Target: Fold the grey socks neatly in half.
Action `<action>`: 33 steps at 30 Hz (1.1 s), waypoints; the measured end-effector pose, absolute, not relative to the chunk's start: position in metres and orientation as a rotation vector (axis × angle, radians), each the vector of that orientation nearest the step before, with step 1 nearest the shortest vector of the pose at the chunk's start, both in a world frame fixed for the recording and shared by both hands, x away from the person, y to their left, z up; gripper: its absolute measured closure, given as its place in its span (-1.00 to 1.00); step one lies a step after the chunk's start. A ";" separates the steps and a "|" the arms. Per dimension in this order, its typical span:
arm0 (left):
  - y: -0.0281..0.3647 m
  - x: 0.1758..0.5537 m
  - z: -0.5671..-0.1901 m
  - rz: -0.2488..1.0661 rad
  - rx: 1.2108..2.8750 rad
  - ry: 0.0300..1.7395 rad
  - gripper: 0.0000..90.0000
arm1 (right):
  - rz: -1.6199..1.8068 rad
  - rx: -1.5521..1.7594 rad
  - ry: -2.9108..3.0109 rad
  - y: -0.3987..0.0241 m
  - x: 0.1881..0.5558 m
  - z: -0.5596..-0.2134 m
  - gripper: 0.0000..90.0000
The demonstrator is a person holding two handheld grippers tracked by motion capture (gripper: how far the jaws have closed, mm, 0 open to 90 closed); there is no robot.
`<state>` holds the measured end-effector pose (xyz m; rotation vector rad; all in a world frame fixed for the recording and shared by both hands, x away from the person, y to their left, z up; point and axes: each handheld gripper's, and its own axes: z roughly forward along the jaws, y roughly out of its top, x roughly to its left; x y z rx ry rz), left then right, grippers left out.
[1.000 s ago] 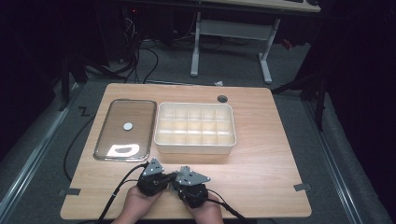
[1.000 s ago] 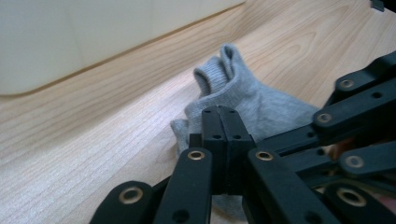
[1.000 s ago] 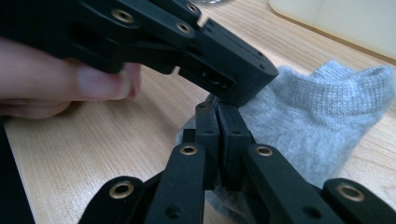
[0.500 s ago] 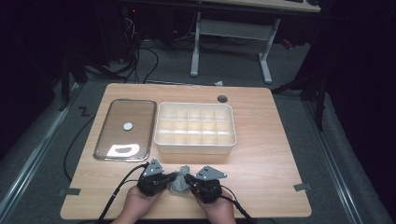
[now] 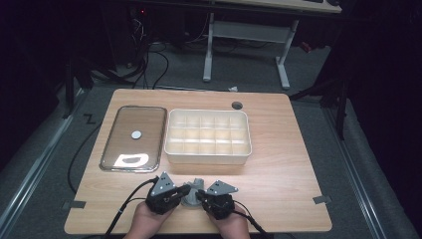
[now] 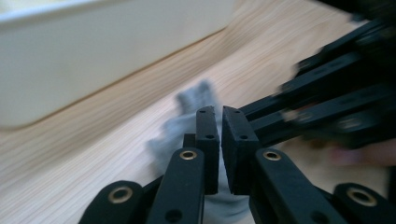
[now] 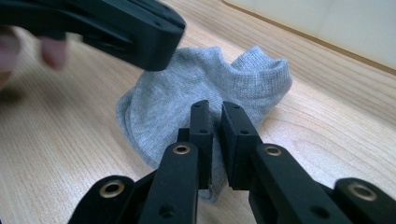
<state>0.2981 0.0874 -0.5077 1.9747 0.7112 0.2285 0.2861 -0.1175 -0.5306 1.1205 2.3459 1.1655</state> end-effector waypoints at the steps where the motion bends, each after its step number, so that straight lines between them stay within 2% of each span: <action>1: 0.085 0.297 -0.509 0.225 1.976 0.711 0.90 | 1.178 1.126 2.344 -0.118 0.286 -0.531 0.87; 6: 0.080 0.302 -0.528 0.184 2.033 0.752 0.91 | 1.195 1.156 2.339 -0.121 0.287 -0.532 0.87; 12: 0.082 0.301 -0.532 0.285 2.104 0.735 0.94 | 1.169 1.173 2.332 -0.126 0.288 -0.532 0.91; 16: 0.082 0.299 -0.533 0.305 2.106 0.725 0.95 | 1.170 1.176 2.332 -0.126 0.288 -0.532 0.90; 17: 0.082 0.299 -0.533 0.309 2.110 0.722 0.95 | 1.178 1.183 2.330 -0.126 0.288 -0.532 0.85; 18: 0.082 0.299 -0.533 0.307 2.110 0.723 0.95 | 1.207 1.206 2.323 -0.130 0.287 -0.529 0.61; 21: 0.082 0.299 -0.533 0.303 2.107 0.725 0.95 | 1.267 1.239 2.290 -0.136 0.285 -0.523 0.50; 24: 0.082 0.299 -0.533 0.306 2.110 0.724 0.95 | 1.346 1.318 2.280 -0.141 0.285 -0.520 0.32; 25: 0.082 0.299 -0.533 0.306 2.110 0.725 0.95 | 1.362 1.353 2.289 -0.140 0.286 -0.524 0.21; 30: 0.081 0.297 -0.533 0.324 2.114 0.717 0.95 | 1.294 1.423 2.312 -0.135 0.291 -0.535 0.08; 33: 0.080 0.297 -0.533 0.332 2.113 0.715 0.95 | 1.296 1.427 2.325 -0.134 0.290 -0.534 0.21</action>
